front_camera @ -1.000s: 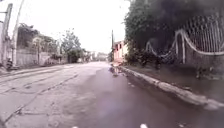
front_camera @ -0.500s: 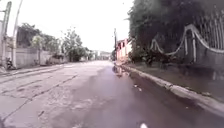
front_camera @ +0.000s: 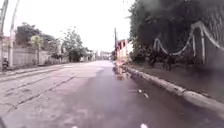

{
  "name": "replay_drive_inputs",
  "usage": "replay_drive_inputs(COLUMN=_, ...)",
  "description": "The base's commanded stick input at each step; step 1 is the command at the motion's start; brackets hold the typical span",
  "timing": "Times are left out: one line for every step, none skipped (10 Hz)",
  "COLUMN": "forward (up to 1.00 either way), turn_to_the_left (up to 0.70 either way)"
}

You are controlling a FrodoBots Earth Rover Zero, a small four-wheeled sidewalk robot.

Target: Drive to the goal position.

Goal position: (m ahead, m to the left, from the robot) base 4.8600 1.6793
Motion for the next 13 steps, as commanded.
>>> replay_drive_inputs(forward=0.70, turn_to_the_left=0.00)
replay_drive_inputs(forward=0.70, turn_to_the_left=0.00)
replay_drive_inputs(forward=0.70, turn_to_the_left=0.00)
replay_drive_inputs(forward=0.70, turn_to_the_left=0.00)
replay_drive_inputs(forward=0.70, turn_to_the_left=0.00)
replay_drive_inputs(forward=0.70, turn_to_the_left=0.00)
replay_drive_inputs(forward=0.70, turn_to_the_left=0.00)
replay_drive_inputs(forward=0.70, turn_to_the_left=0.00)
replay_drive_inputs(forward=0.70, turn_to_the_left=0.00)
replay_drive_inputs(forward=0.70, turn_to_the_left=0.00)
replay_drive_inputs(forward=0.70, turn_to_the_left=0.00)
replay_drive_inputs(forward=0.70, turn_to_the_left=0.00)
replay_drive_inputs(forward=0.70, turn_to_the_left=0.00)
